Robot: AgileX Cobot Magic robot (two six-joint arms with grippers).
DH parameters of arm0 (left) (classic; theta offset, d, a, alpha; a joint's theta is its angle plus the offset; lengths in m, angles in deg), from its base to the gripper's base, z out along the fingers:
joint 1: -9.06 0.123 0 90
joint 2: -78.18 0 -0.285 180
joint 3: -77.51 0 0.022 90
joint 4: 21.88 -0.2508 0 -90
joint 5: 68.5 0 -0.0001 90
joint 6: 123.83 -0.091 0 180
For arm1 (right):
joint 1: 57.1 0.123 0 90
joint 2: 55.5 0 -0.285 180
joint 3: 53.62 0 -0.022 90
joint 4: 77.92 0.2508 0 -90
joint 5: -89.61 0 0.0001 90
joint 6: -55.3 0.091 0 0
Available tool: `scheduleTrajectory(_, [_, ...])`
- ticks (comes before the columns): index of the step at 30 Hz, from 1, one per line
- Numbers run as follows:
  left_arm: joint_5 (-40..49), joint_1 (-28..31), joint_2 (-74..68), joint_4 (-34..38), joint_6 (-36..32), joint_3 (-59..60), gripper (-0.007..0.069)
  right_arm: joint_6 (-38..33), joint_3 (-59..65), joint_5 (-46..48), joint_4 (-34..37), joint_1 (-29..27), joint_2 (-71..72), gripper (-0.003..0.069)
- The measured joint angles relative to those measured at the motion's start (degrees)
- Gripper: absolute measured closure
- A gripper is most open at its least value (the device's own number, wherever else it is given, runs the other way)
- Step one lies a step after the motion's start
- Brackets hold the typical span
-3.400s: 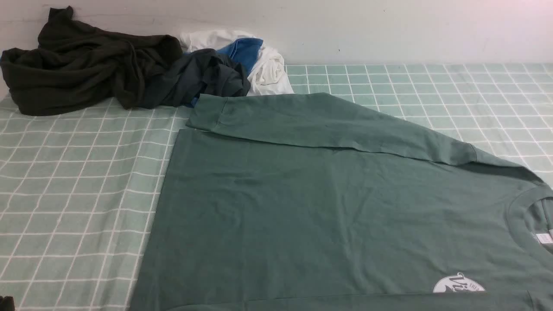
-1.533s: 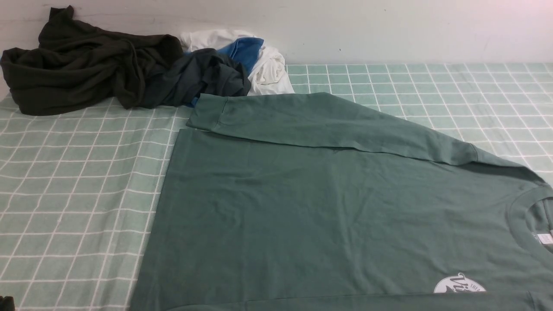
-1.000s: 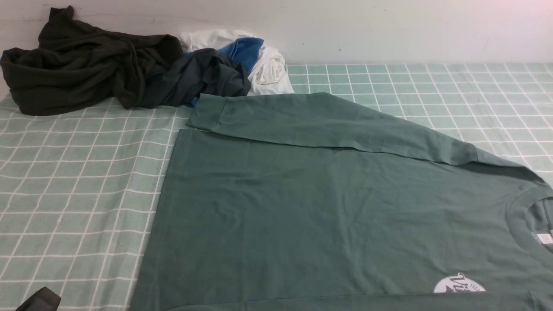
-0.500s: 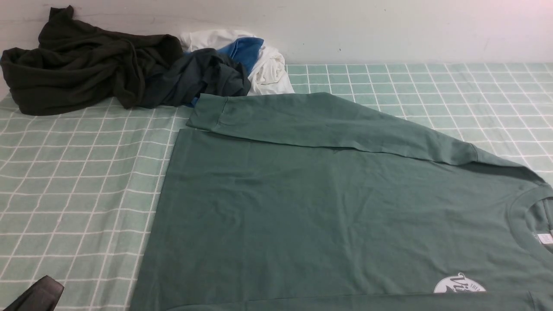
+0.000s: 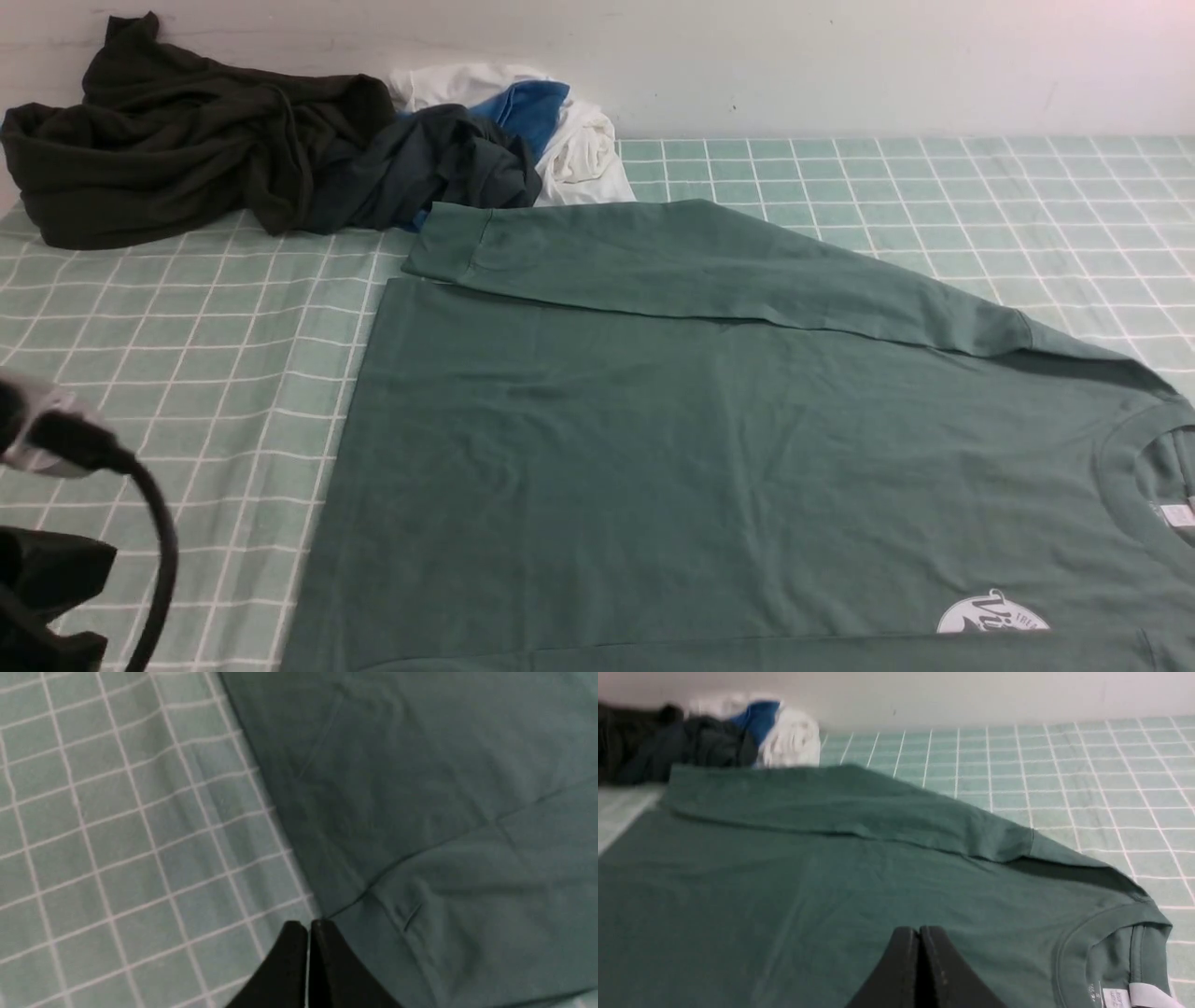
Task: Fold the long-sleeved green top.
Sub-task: Use the left arm to clamp the cuff closest to it
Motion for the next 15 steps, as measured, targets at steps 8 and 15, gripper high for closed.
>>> scheduleTrajectory(8, [7.0, -17.3, -16.9, -9.4, 4.3, -5.0, 0.0602, -1.7, -9.2, 21.8, -2.5, 8.9, -17.0, 0.0673])
scheduleTrajectory(15, [5.2, -25.4, -30.7, -9.5, 4.7, -5.0, 0.0479, -1.8, -9.3, 30.5, -6.1, 16.2, -22.9, 0.0673])
